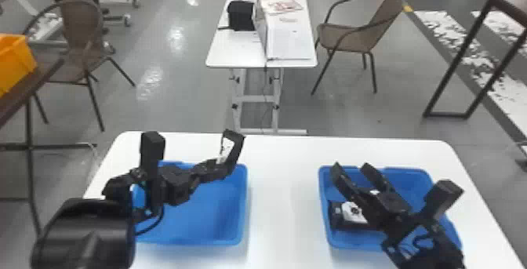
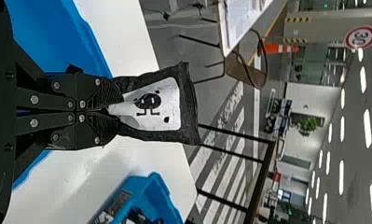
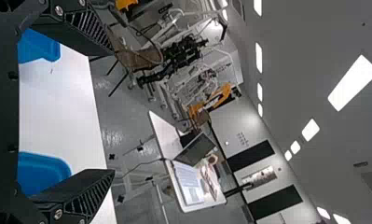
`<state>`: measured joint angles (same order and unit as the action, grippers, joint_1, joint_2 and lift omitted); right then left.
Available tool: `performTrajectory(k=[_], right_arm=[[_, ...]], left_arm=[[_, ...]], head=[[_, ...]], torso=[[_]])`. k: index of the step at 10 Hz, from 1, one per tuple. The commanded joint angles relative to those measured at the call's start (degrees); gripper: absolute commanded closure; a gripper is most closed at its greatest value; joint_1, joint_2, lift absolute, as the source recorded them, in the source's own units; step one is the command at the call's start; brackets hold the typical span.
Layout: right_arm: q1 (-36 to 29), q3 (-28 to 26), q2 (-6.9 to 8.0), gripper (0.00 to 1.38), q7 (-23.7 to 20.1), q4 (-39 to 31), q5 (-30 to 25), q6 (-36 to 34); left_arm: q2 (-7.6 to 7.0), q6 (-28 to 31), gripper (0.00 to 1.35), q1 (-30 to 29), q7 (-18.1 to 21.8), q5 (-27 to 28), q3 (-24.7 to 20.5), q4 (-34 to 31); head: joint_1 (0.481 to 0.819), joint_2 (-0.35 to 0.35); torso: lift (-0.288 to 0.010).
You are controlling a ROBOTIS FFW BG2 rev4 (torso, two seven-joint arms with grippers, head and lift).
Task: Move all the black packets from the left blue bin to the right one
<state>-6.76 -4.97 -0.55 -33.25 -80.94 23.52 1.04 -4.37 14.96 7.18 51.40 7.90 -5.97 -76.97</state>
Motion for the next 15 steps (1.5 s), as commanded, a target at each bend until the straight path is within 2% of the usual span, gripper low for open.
performTrajectory(k=[1, 4, 7, 10, 12, 13, 15], right_arm=[[2.28, 2.51, -0.16, 0.12, -1.64, -0.44, -0.14, -1.39], [5.44, 6.64, -0.16, 0.12, -2.61, 0.52, 0.21, -2.01], [8.08, 8.49, -0.07, 0.11, -2.61, 2.02, 0.30, -2.01], [9.40, 9.81, 0.02, 0.15, -2.61, 3.42, 0.39, -2.09], [9.31, 9.72, -0.07, 1.17, -1.29, 2.90, -1.28, -3.59], [8.16, 9.72, -0.07, 1.21, 1.26, 1.58, -1.72, -3.59], [7.73, 9.63, -0.16, 1.28, 1.44, 2.19, -1.19, -1.83]], left_arm=[[-0.03, 0.07, 1.19, 2.58, 0.72, -0.87, 4.92, 1.48], [0.76, -1.87, 1.19, 9.96, 4.41, -3.07, 12.12, 9.91], [3.58, -2.31, 1.19, 13.56, 7.40, -2.89, 15.29, 13.78], [3.84, -2.13, 1.19, 14.79, 7.84, -4.48, 18.63, 15.36], [4.02, -2.31, 1.19, 14.71, 7.84, -5.36, 18.63, 15.36], [4.02, -2.39, 1.19, 14.71, 7.84, -5.62, 18.54, 15.36], [4.28, -2.75, 1.19, 14.53, 7.84, -6.23, 18.10, 15.36]], head=[[0.695, -0.013], [0.695, -0.037], [0.695, -0.067], [0.695, -0.093], [0.695, -0.098], [0.695, -0.100], [0.695, -0.110]], torso=[[0.000], [0.000], [0.000], [0.000], [0.000], [0.000], [0.000]])
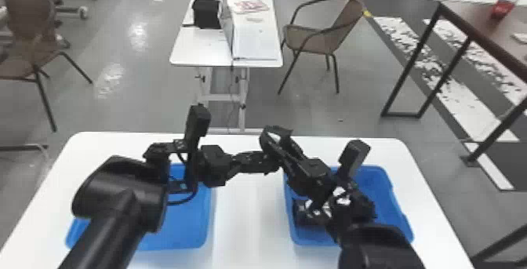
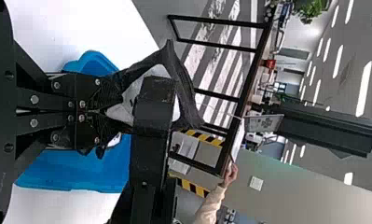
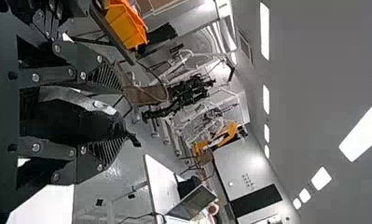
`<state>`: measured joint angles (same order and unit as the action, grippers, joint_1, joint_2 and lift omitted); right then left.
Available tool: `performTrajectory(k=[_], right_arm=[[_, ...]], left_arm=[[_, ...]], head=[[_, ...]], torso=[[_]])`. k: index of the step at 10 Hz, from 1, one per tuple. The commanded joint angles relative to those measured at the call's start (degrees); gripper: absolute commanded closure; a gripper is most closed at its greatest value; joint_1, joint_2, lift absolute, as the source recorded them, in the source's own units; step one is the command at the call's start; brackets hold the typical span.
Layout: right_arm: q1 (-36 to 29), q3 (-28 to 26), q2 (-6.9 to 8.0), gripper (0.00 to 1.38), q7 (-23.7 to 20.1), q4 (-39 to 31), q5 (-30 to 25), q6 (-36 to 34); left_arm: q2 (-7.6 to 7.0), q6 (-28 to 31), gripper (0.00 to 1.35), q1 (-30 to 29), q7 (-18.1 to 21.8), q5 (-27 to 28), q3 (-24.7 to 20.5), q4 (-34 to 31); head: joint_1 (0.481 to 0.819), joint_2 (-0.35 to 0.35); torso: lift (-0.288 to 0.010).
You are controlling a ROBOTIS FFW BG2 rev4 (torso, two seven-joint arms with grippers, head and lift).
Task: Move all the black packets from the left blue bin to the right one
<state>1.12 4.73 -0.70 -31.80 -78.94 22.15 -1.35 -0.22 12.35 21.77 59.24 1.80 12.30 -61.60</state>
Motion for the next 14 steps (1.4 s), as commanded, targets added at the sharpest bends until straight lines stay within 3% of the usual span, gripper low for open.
performTrajectory(k=[1, 2, 4, 7, 9, 12, 13, 14], right_arm=[[-0.15, 0.01, 0.00, 1.28, -0.02, 0.45, 0.35, 1.35], [-0.15, 0.01, 0.26, 1.28, 0.25, 1.42, 1.93, 2.32], [0.03, 0.01, 0.52, 1.28, 1.04, 3.44, 4.75, 3.64], [2.66, -4.29, 0.35, 1.28, 2.27, 8.54, 5.19, 6.45], [3.54, -9.57, -0.88, 1.28, 2.53, 12.32, 4.66, 6.80], [3.10, -11.94, -4.57, 1.28, 6.22, 18.47, 4.04, 6.54], [3.54, -13.52, -5.01, 1.27, 6.66, 21.46, 2.99, 6.54], [4.42, -15.63, -5.01, 1.17, 7.28, 24.45, 0.97, 6.54]], left_arm=[[0.13, -0.22, 1.19, -0.15, -0.18, -0.48, -0.17, -0.01], [0.13, -0.22, 1.17, -0.32, -0.62, -1.01, -0.26, -0.01], [0.04, 1.19, 0.79, -1.46, -1.94, -2.50, -1.75, -0.01], [-0.48, 0.05, 0.50, -5.07, -2.11, -6.19, -6.76, -0.63], [-1.28, 2.33, 0.48, -10.43, -2.38, -8.65, -10.98, -7.83], [-1.45, 4.09, 0.48, -20.01, -4.93, -13.84, -19.59, -18.47], [-1.45, 4.62, 0.48, -21.77, -5.19, -14.89, -21.70, -20.05], [-1.45, 4.70, 0.47, -22.82, -5.28, -14.98, -23.63, -21.28]], head=[[0.695, -0.113], [0.695, -0.115], [0.695, -0.117], [0.695, -0.114], [0.695, -0.135], [0.695, -0.162], [0.695, -0.159], [0.695, -0.157]], torso=[[0.000], [0.000], [0.000], [0.000], [0.000], [0.000], [0.000], [0.000]])
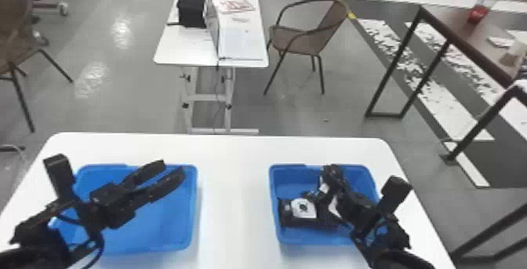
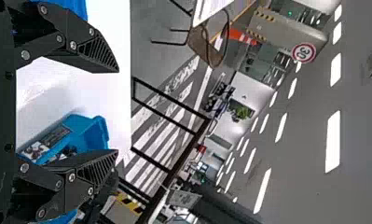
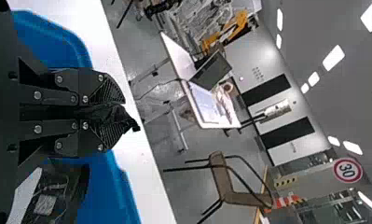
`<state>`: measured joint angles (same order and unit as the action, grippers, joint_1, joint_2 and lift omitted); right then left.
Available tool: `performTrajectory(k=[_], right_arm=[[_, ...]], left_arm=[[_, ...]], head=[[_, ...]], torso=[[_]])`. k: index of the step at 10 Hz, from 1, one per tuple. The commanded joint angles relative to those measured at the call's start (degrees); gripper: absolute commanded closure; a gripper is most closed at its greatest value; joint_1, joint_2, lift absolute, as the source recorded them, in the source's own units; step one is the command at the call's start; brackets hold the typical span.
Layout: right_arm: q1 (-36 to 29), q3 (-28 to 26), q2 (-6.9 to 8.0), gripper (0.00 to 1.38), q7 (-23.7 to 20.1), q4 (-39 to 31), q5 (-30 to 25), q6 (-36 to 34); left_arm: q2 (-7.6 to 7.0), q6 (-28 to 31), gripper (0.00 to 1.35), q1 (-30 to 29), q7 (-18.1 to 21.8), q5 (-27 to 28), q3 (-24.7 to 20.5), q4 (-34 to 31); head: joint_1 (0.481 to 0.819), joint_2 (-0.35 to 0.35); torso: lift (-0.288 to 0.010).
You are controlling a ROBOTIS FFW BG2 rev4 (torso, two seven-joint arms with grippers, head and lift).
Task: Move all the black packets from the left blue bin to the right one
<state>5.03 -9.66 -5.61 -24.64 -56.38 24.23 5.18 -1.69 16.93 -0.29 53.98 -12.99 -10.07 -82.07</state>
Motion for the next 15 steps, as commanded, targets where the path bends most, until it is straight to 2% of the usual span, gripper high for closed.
performTrajectory(k=[1, 2, 3, 4, 5, 6, 7, 8, 9, 10, 12, 13, 14, 15], right_arm=[[1.03, -2.91, -0.10, 0.74, 0.30, 2.94, -3.66, 0.00], [0.42, -3.61, -0.10, 0.50, 0.91, 0.83, -6.48, 0.27], [-1.43, -3.61, 0.17, 0.36, 2.23, -3.21, -8.67, 0.53], [-5.12, -3.61, 0.96, 0.13, 4.95, -9.80, -12.19, 1.67], [-10.22, -3.88, 2.63, 0.05, 8.47, -18.77, -16.94, 3.61], [-15.93, -4.14, 4.82, 0.12, 11.11, -27.73, -21.15, 5.45], [-21.03, -4.49, 5.67, 0.15, 11.11, -34.23, -23.18, 7.65], [-25.95, -4.32, 5.67, 0.15, 11.11, -38.45, -23.00, 11.08], [-30.61, -3.35, 5.67, 0.15, 11.11, -42.50, -22.30, 11.43], [-34.65, -2.47, 5.67, 0.15, 11.19, -45.22, -23.00, 13.19], [-40.63, -1.51, 5.67, 0.15, 12.34, -46.54, -22.30, 15.91], [-41.51, -1.24, 5.67, 0.15, 12.25, -46.01, -21.42, 15.91], [-42.21, -1.07, 5.67, 0.15, 12.25, -46.45, -21.59, 16.18], [-43.18, -1.07, 5.67, 0.15, 12.34, -47.15, -21.42, 16.88]], left_arm=[[0.02, -0.32, 0.40, -1.21, -0.02, -0.11, -2.58, -1.78], [0.19, -0.41, 0.21, -1.91, -0.19, 0.24, -3.81, -3.19], [0.46, -0.23, 0.00, -2.79, -0.55, 0.95, -4.87, -4.59], [0.63, -1.20, 0.00, -3.67, -0.72, 2.18, -6.10, -6.18], [1.07, -1.46, 0.00, -5.51, -1.25, 5.34, -7.77, -10.22], [1.83, -1.55, 0.00, -8.24, -2.39, 10.61, -10.23, -15.76], [1.83, -6.12, 0.00, -11.23, -4.15, 13.25, -12.34, -18.92], [1.83, -12.18, 0.08, -13.60, -5.91, 13.60, -12.86, -19.45], [1.83, -14.64, 0.21, -16.50, -7.75, 14.74, -12.34, -20.50], [1.83, -15.52, 0.28, -19.57, -9.95, 15.89, -11.81, -22.26], [1.83, -10.34, 0.31, -20.54, -4.68, 17.29, -9.88, -23.14], [1.83, -10.34, 0.31, -21.24, -4.94, 14.48, -6.89, -22.70], [1.83, -16.23, 0.31, -22.91, -8.63, 14.22, -5.13, -23.67], [1.83, -20.01, 0.31, -24.32, -10.92, 14.92, -6.10, -25.25]], head=[[0.695, -0.157], [0.695, -0.158], [0.695, -0.158], [0.695, -0.154], [0.695, -0.149], [0.695, -0.138], [0.695, -0.127], [0.695, -0.089], [0.695, -0.052], [0.695, -0.034], [0.695, -0.016], [0.695, -0.031], [0.695, -0.066], [0.695, -0.089]], torso=[[0.000], [0.000], [0.000], [0.000], [0.000], [0.000], [0.000], [0.000], [0.000], [0.000], [0.000], [0.000], [0.000], [0.000]])
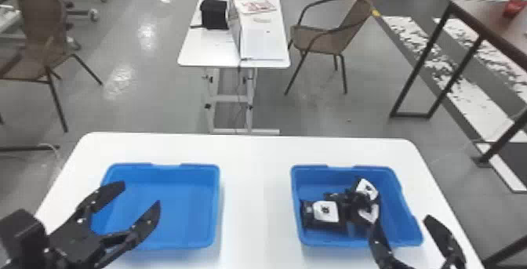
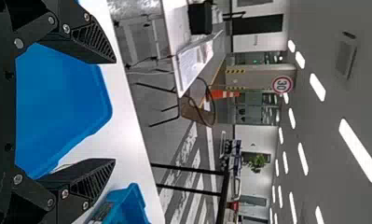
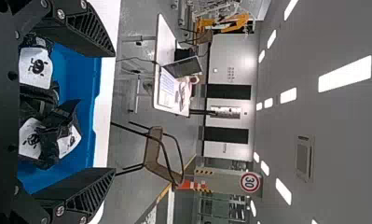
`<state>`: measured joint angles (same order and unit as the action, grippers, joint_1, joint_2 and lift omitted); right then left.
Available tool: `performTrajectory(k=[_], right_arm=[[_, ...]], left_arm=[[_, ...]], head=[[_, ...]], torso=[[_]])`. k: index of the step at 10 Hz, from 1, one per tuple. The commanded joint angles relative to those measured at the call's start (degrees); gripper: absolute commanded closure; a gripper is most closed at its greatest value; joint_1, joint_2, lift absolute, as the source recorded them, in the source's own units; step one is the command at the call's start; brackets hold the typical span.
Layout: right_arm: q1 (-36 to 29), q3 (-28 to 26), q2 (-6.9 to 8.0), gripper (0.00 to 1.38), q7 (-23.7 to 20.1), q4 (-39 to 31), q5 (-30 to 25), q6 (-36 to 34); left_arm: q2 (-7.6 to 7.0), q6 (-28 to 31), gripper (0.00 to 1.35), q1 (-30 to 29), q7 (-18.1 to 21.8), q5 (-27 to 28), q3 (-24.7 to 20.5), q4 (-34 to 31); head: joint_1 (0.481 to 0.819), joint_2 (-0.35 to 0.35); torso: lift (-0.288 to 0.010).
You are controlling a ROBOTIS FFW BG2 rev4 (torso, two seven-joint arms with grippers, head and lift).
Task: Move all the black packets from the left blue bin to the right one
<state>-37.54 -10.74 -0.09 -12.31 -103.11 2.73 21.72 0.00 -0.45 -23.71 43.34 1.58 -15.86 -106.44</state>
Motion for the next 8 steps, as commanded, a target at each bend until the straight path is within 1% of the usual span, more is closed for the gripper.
performTrajectory(k=[1, 3, 5, 8], right_arm=[[-1.22, 0.54, 0.14, 0.15, 0.26, -0.43, 0.61, 0.96], [-1.66, 1.33, 0.14, 0.15, 1.14, -0.17, 0.88, 1.75], [-2.18, 1.42, 0.14, 0.15, 1.49, -0.08, 1.32, 2.01], [-2.36, 1.68, 0.14, 0.15, 1.67, -0.17, 1.58, 2.01]], left_arm=[[0.15, -4.65, 0.31, -1.95, -0.54, -0.44, -1.55, -0.79], [0.15, -5.61, 0.31, -3.53, -1.33, -1.14, -3.39, -0.88], [0.15, -5.00, 0.31, -3.88, -1.42, -1.85, -3.04, -0.88], [0.15, -4.03, 0.31, -3.97, -1.60, -2.20, -2.86, -0.79]], head=[[0.695, -0.085], [0.695, -0.059], [0.695, -0.030], [0.695, -0.035]], torso=[[0.000], [0.000], [0.000], [0.000]])
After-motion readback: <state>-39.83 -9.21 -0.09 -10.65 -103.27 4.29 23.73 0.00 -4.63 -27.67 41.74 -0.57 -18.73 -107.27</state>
